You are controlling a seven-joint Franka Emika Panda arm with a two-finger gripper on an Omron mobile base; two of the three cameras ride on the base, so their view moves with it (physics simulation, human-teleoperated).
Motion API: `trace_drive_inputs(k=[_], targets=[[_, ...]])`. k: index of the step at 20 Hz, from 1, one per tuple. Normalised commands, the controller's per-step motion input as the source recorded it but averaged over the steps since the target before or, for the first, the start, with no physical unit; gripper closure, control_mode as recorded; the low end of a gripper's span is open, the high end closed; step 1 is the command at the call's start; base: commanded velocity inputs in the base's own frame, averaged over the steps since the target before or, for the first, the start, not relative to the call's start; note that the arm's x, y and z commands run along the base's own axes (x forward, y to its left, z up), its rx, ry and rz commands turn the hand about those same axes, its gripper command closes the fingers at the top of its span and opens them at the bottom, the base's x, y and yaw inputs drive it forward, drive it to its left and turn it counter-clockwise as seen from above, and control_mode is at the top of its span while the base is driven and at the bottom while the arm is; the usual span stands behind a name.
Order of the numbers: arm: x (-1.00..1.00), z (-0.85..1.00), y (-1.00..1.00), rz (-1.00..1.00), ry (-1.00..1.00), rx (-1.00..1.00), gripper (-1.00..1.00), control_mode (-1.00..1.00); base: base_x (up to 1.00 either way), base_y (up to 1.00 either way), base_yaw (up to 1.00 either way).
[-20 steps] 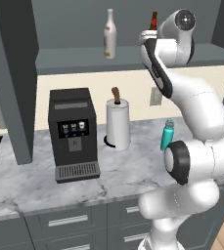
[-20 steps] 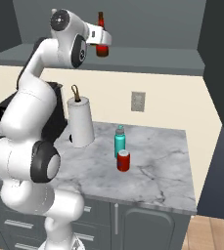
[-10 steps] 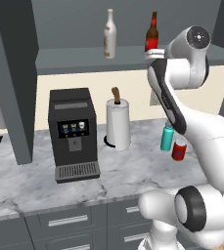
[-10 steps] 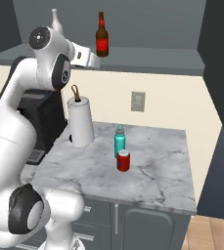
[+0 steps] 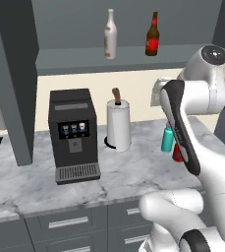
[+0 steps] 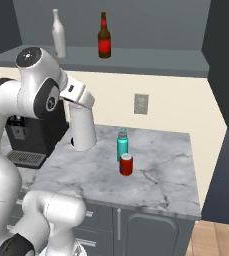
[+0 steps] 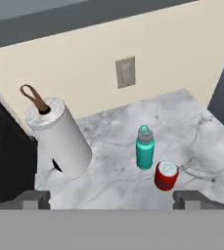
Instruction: Sort all alcoholic drinks to one cabinet, and non-alcoholic drinks to the other.
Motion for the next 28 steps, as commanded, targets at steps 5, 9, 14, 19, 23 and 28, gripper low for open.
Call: trace_drive_inputs(k=[5,9,14,19,23,28], targets=[[-0.87,-0.98,-0.21,-0.07,0.36,0.07,-1.0,-1.0,0.0,0.0,0.0],[-0.43,-0.97,-0.47,0.0,0.27,0.02,-1.0,-1.0,0.0,0.0,0.0],[-0.12,-0.88,-0.64,0.0,0.22,0.0,-1.0,-1.0,0.0,0.0,0.0],[0.17,-0.54,-0.4,0.05,0.09,-0.01,-1.0,-1.0,0.0,0.0,0.0],[0.38,-0.11,-0.21,0.08,0.0,-0.08,-1.0,-1.0,0.0,0.0,0.0],[0.47,-0.17,-0.14,0.11,-0.02,-0.08,-1.0,-1.0,0.0,0.0,0.0]])
